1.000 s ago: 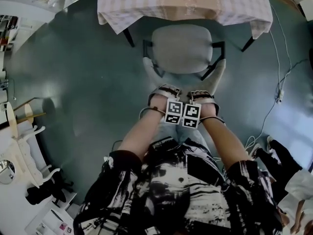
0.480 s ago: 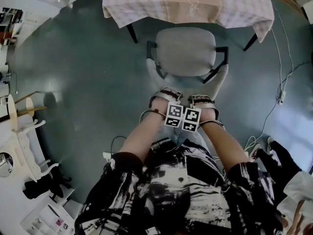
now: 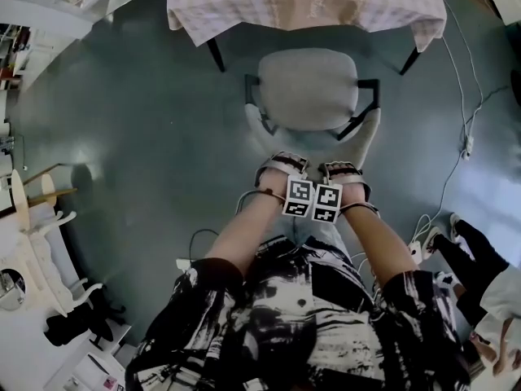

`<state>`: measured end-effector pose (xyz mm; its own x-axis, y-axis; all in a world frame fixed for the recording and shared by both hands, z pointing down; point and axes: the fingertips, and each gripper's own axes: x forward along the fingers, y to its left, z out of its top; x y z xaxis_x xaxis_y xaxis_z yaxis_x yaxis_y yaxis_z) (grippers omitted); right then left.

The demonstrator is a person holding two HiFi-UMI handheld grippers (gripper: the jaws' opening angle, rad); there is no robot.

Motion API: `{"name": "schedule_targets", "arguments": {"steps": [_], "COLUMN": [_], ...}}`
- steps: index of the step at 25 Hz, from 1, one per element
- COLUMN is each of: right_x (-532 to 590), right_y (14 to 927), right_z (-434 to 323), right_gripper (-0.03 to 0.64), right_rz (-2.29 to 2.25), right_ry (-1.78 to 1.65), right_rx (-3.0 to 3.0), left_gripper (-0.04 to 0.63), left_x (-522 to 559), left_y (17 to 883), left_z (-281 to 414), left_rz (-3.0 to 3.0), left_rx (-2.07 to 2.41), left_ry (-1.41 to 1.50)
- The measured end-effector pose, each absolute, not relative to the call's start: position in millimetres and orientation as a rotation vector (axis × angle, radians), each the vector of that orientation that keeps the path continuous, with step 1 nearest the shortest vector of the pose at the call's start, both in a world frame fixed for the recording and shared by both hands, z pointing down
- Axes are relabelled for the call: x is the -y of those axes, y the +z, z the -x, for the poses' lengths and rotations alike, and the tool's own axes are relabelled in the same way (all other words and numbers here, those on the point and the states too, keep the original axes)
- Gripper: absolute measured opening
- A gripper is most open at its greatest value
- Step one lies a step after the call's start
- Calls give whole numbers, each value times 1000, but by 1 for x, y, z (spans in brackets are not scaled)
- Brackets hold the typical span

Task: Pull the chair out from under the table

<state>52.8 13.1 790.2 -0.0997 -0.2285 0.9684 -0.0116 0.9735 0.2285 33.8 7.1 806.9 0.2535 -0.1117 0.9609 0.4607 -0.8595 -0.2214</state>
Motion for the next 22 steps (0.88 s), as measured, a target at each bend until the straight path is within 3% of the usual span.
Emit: {"name": "schedule_targets", "arguments": {"steps": [22], "right_x": [-95], "right_y": [791], "right_z": [-40], "right_gripper": [55], "right_rz": [-209], "right_ry": [-173], "right_rx": [1665], "left_gripper": [94], "left_x": [-88], "left_y": [809], "left_z": [-22], "left_rz": [2050], "left_rx": [329], "left_ry": [-1629]}}
